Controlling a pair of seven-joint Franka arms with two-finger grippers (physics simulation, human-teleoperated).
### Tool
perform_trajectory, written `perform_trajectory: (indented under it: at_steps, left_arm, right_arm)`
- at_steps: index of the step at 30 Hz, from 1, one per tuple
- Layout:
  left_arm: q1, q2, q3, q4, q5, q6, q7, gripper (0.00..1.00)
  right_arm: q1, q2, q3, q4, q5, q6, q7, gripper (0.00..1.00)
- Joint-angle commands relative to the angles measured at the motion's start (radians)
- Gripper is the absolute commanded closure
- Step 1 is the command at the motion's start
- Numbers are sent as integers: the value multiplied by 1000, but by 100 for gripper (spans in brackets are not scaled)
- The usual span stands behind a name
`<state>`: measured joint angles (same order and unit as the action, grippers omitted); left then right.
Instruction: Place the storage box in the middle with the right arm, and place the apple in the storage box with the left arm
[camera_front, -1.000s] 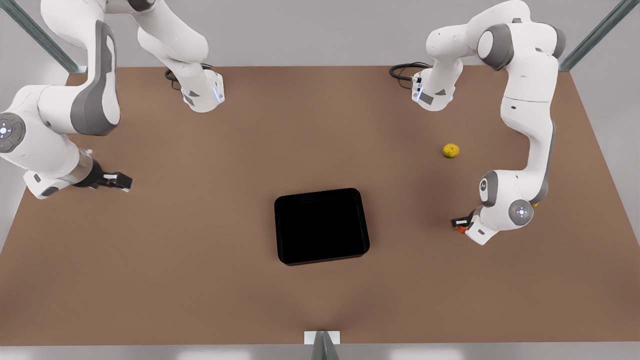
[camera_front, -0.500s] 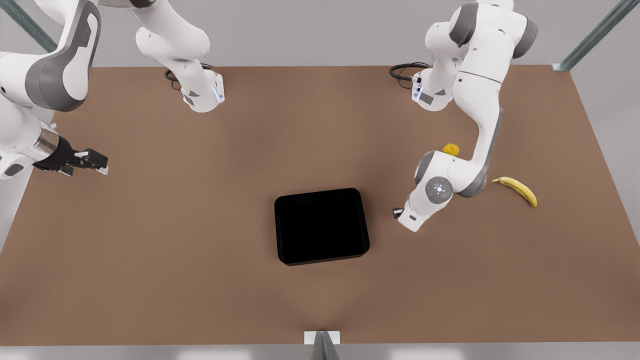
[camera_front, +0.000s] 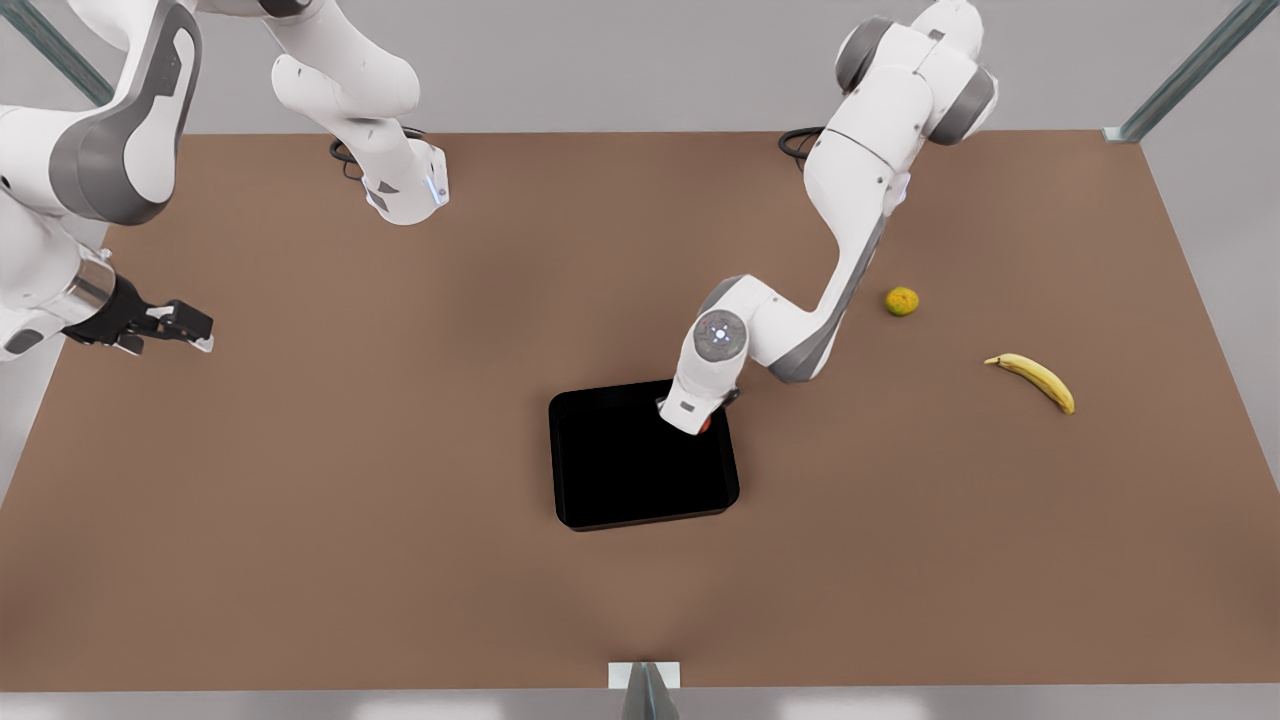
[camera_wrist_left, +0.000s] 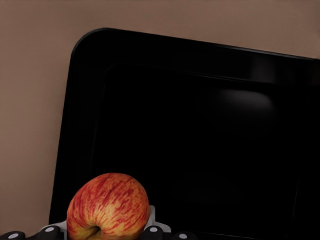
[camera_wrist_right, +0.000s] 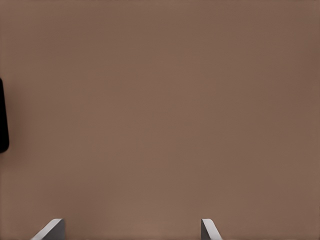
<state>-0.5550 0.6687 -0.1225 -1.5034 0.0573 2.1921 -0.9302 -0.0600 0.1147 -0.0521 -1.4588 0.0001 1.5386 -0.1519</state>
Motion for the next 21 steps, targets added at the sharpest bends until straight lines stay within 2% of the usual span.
perform_trajectory:
  at_steps: [1,3,4,5,10,13,18,19,21]
  left_arm:
    - [-5,11,4,14,-11,1,1,38]
    - [-39,46,23,63,-10,3,1,38]
    - [-62,54,55,69,-10,11,7,10]
    - [-71,54,55,69,-8,11,5,0]
    - [-82,29,63,68,-10,-5,2,0]
    - [12,-123,61,66,-10,-267,112,0]
    - [343,-540,64,15,-48,-610,832,0]
    - [348,-584,110,17,-59,-624,858,0]
    - [346,-607,113,20,-45,-641,843,0]
  right_arm:
    - [0,0,0,0,0,0,0,0]
    - [0,0,0,0,3,2,0,0]
    - [0,0,0,0,3,2,0,0]
    - [0,0,0,0,4,2,2,0]
    - [9,0,5,0,3,2,6,0]
    - [0,0,3,21,-3,0,2,0]
    - [-17,8,-3,35,-6,2,0,0]
    - [-17,8,-2,35,-6,0,2,0]
    - [-12,11,0,35,-6,0,9,0]
